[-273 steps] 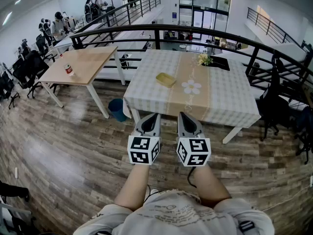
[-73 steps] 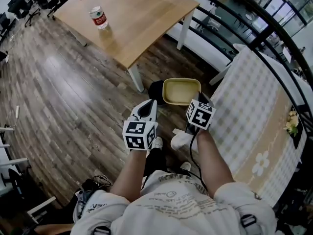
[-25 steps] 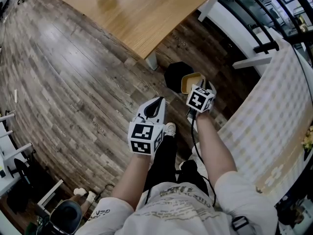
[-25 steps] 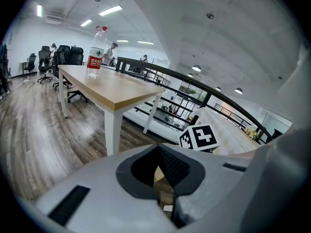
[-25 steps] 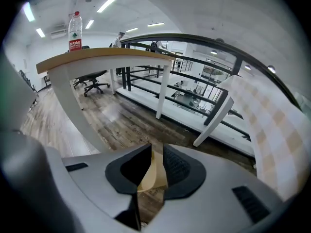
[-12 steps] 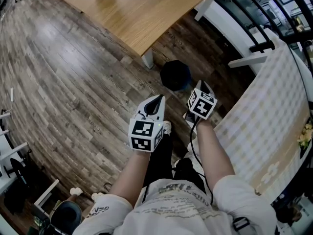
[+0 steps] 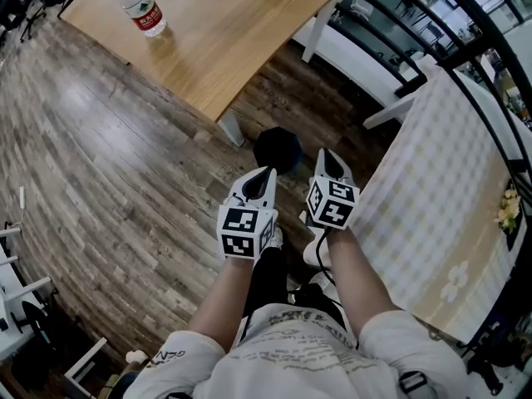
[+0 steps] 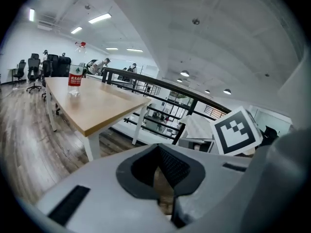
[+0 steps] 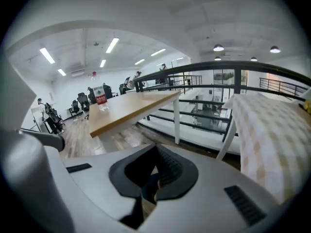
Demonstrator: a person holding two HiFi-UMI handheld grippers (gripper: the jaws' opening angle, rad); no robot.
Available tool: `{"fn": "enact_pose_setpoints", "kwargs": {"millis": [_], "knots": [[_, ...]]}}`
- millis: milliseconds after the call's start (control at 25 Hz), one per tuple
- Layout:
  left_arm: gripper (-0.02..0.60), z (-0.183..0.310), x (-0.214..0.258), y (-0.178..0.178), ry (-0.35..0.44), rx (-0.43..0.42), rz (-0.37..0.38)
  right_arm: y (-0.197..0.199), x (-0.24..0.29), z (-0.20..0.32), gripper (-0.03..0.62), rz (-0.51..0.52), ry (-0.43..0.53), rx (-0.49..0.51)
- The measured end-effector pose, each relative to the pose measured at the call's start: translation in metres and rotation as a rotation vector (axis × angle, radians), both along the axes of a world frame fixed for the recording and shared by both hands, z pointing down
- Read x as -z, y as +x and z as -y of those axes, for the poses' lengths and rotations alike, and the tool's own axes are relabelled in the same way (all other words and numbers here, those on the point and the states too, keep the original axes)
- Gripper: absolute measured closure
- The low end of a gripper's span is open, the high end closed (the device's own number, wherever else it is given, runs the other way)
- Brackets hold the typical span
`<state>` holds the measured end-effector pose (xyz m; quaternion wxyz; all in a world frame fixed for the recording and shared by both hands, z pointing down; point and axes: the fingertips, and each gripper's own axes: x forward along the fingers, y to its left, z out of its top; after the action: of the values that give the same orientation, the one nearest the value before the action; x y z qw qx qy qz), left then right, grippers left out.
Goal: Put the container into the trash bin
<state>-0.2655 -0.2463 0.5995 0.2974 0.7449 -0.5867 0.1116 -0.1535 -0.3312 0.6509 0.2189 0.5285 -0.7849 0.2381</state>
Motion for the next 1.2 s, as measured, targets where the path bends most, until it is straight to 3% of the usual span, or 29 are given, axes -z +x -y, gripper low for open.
{"fn": "enact_pose_setpoints", "kwargs": {"millis": [320,920,1200], "knots": [[0.578,0.01,0.079,0.091,0.117,-0.142,0.014,0.078,0.118,-0.021,0.592,0.06,0.173,-0.077],[0.578,-0.032,0.214,0.346,0.351,-0.541,-0.009,0.344,0.286,-0.125,0.592,0.016,0.453,-0.445],[0.578,-0.064,0.255,0.419,0.42,-0.651,-0.013,0.405,0.326,-0.178,0.592,0.035,0.525,-0.533]]}}
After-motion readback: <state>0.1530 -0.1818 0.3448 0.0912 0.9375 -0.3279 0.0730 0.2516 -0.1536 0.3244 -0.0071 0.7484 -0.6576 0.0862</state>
